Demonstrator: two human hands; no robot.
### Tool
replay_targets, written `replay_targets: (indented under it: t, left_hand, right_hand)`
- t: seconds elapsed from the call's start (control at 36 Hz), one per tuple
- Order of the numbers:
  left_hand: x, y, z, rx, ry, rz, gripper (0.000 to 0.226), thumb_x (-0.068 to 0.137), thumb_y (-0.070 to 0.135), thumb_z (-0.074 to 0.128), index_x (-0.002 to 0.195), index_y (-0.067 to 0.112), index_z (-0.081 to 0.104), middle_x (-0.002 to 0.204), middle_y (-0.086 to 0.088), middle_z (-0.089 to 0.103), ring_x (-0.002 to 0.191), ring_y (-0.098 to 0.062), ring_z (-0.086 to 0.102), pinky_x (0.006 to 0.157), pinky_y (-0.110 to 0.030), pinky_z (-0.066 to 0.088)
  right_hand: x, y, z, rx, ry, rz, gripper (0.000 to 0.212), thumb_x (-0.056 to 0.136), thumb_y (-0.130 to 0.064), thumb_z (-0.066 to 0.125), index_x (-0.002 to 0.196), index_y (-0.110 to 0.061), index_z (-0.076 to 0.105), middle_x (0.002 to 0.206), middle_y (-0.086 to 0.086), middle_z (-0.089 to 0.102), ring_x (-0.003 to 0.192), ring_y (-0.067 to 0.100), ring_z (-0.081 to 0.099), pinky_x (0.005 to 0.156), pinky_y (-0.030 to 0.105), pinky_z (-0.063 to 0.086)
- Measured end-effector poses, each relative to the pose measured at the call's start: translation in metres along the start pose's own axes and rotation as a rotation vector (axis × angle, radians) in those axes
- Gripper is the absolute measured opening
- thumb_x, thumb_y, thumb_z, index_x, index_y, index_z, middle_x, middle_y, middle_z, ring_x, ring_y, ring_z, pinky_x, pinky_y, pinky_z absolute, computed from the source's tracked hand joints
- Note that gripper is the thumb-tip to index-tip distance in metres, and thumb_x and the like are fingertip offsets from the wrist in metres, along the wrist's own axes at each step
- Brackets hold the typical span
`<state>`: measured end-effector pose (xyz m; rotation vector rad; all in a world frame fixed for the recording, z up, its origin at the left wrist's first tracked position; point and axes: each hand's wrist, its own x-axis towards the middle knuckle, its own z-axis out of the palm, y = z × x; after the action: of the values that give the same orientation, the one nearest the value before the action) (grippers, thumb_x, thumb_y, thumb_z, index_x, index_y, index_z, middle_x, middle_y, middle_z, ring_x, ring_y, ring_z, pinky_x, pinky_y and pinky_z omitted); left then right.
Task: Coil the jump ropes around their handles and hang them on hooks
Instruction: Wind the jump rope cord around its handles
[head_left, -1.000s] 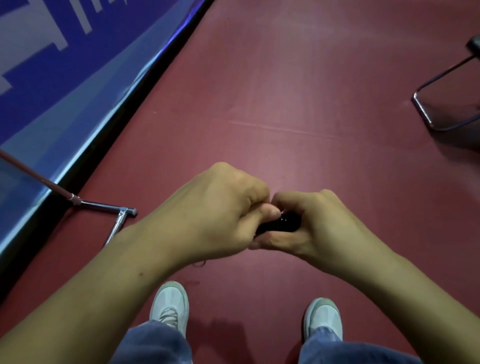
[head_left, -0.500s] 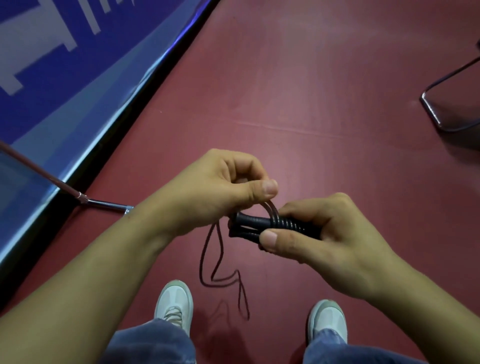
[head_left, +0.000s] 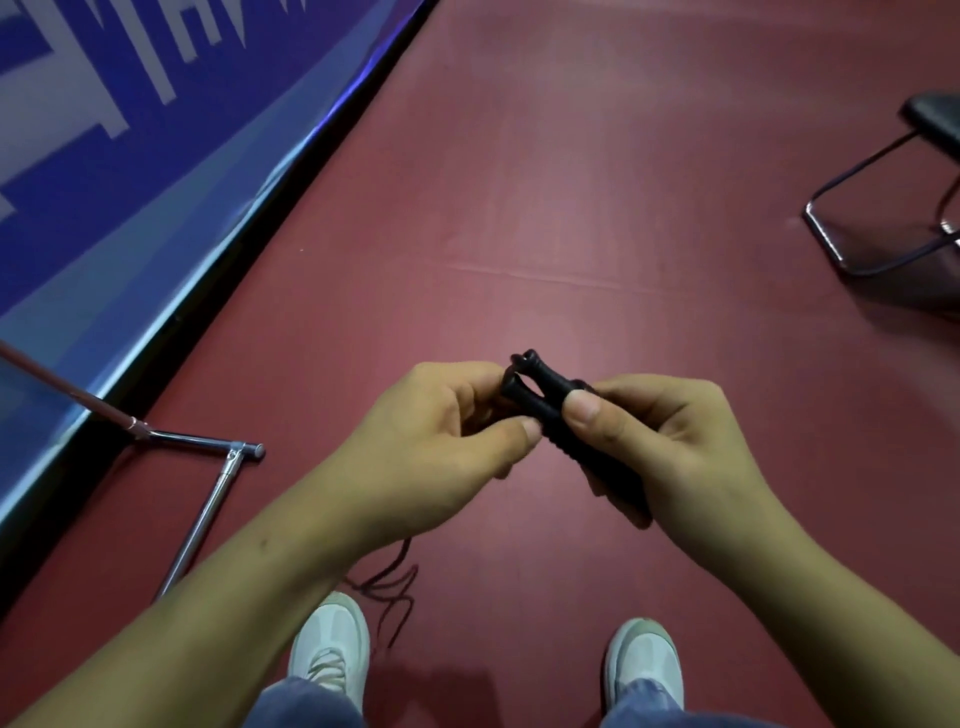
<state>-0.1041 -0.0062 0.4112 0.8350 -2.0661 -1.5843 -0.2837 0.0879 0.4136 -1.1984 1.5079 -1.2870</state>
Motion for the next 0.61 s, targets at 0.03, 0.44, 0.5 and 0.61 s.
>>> replay_targets:
  t: [0.03,0.44,0.5,0.61]
  left_hand:
    - [0.000,0.000,0.000,-0.019,-0.015,-0.015,0.009,0.096,0.010,0.065,0.095,0.014,0.074,0.062,0.007,0.059,0.051,-0.002,0.049,0.054,-0.014,0.038]
    - [0.001,0.001,0.007,-0.042,0.027,-0.240,0.043,0.101,0.028,0.057,0.061,0.015,0.064,0.051,-0.007,0.057,0.041,-0.010,0.040,0.044,-0.016,0.032]
    - [0.002,0.002,0.005,-0.092,0.006,-0.280,0.044,0.101,0.031,0.058,0.060,0.015,0.065,0.052,-0.010,0.056,0.042,-0.015,0.039,0.044,-0.022,0.031]
    - [0.000,0.004,0.000,-0.125,-0.069,-0.339,0.048,0.101,0.035,0.057,0.058,0.017,0.067,0.053,-0.013,0.053,0.041,-0.016,0.034,0.045,-0.024,0.026]
  right_hand:
    - [-0.001,0.001,0.000,-0.021,0.006,-0.017,0.025,0.087,-0.036,0.066,0.076,-0.016,0.075,0.052,0.013,0.057,0.038,0.022,0.043,0.038,0.026,0.032]
    - [-0.003,0.006,0.007,-0.632,-0.097,-0.081,0.040,0.084,-0.069,0.045,0.102,-0.034,0.056,0.066,-0.008,0.060,0.055,0.014,0.056,0.051,0.043,0.048]
    - [-0.005,0.004,0.009,-0.658,-0.083,-0.105,0.039,0.082,-0.066,0.048,0.108,-0.037,0.052,0.068,-0.008,0.061,0.056,0.013,0.056,0.051,0.042,0.047]
    - [-0.007,0.000,0.008,-0.756,-0.094,-0.161,0.037,0.086,-0.066,0.048,0.111,-0.038,0.047,0.061,-0.010,0.054,0.052,0.014,0.051,0.047,0.034,0.040]
